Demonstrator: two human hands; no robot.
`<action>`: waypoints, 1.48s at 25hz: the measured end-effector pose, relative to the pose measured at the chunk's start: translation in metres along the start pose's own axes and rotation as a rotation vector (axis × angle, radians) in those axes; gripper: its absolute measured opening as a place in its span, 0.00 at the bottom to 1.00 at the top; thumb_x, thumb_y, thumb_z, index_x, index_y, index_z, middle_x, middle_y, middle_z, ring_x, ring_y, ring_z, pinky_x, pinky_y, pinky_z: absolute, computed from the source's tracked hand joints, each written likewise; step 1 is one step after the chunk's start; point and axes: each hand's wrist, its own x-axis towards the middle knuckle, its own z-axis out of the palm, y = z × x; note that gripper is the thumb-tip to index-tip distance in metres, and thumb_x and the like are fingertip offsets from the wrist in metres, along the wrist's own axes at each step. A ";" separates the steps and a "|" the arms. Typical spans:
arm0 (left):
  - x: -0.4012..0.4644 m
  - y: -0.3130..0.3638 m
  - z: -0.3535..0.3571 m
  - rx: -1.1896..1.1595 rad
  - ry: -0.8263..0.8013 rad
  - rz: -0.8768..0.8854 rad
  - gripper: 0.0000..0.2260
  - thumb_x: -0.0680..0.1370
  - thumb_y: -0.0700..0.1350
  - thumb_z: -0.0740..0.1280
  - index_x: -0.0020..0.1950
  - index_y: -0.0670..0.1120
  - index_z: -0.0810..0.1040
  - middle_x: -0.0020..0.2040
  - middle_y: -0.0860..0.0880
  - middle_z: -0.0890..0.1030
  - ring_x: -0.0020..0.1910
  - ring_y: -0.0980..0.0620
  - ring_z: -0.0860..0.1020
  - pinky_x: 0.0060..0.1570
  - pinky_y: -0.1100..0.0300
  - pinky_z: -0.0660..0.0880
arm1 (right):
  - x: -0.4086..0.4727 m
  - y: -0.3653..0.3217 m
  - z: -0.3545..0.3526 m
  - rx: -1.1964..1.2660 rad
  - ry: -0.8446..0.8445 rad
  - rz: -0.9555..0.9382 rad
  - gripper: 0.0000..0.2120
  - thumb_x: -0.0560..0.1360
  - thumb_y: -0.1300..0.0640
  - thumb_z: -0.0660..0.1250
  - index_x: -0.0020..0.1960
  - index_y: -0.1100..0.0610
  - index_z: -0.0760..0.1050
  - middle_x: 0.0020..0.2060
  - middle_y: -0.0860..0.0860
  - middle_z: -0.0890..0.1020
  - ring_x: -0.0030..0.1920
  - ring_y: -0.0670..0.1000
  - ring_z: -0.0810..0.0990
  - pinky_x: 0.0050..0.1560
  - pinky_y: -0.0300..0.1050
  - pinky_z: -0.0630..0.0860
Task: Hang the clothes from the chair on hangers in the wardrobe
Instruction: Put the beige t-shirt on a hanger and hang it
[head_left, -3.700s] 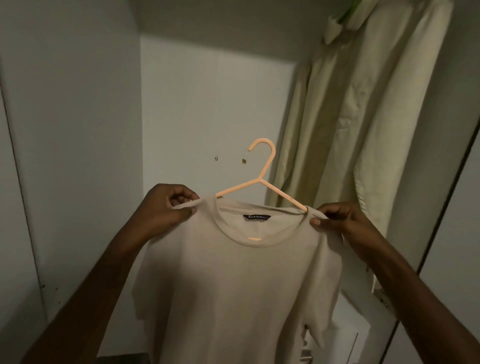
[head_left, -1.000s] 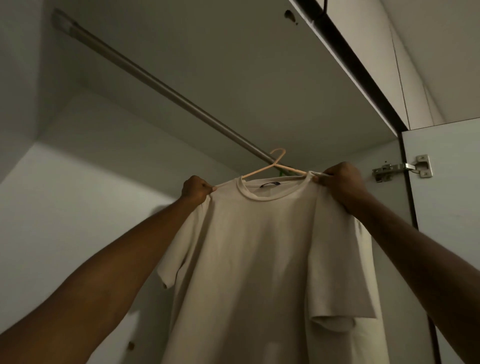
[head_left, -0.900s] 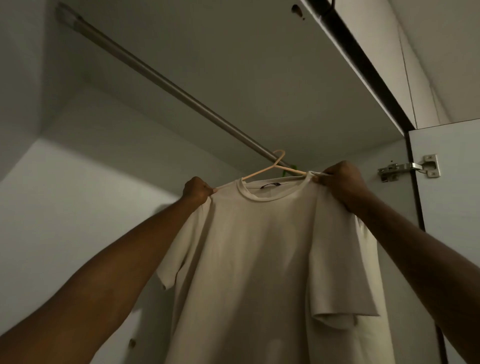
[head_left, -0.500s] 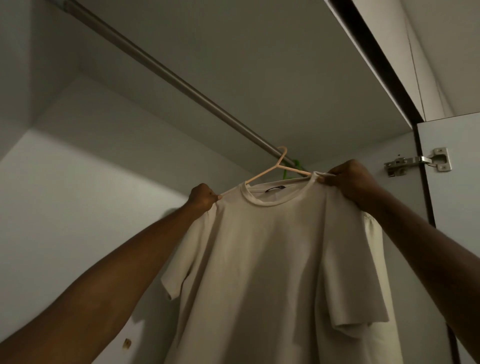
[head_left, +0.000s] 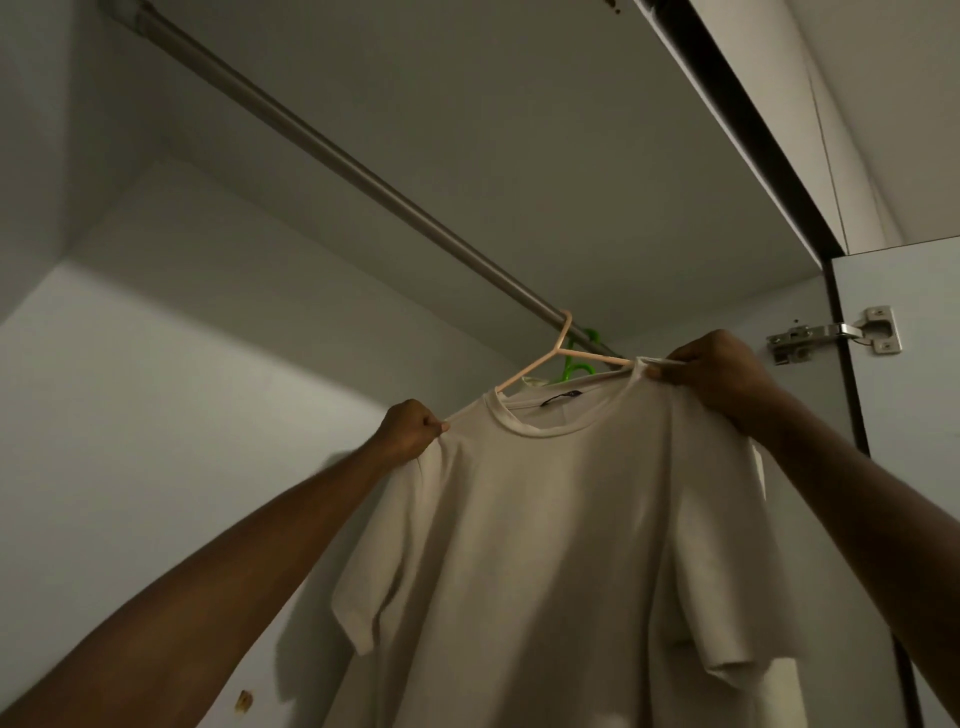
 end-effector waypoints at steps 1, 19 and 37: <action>-0.003 0.001 0.001 0.011 0.001 0.006 0.19 0.79 0.51 0.71 0.33 0.44 0.73 0.31 0.46 0.71 0.32 0.49 0.71 0.35 0.58 0.67 | -0.001 0.001 -0.002 0.012 0.008 0.012 0.12 0.74 0.51 0.77 0.35 0.56 0.84 0.20 0.46 0.76 0.23 0.43 0.71 0.29 0.41 0.65; -0.037 0.051 0.014 0.036 0.106 0.133 0.32 0.76 0.68 0.65 0.76 0.57 0.67 0.68 0.43 0.75 0.69 0.42 0.73 0.67 0.51 0.72 | -0.057 0.012 0.016 0.113 0.050 0.092 0.15 0.78 0.57 0.73 0.64 0.49 0.82 0.49 0.56 0.86 0.47 0.53 0.85 0.46 0.46 0.82; -0.027 0.101 0.071 -0.207 -0.094 0.185 0.46 0.65 0.71 0.75 0.78 0.62 0.58 0.72 0.52 0.75 0.69 0.46 0.74 0.56 0.60 0.70 | -0.046 0.037 0.033 0.019 0.101 0.112 0.17 0.80 0.64 0.68 0.66 0.53 0.82 0.66 0.52 0.82 0.66 0.54 0.78 0.60 0.41 0.71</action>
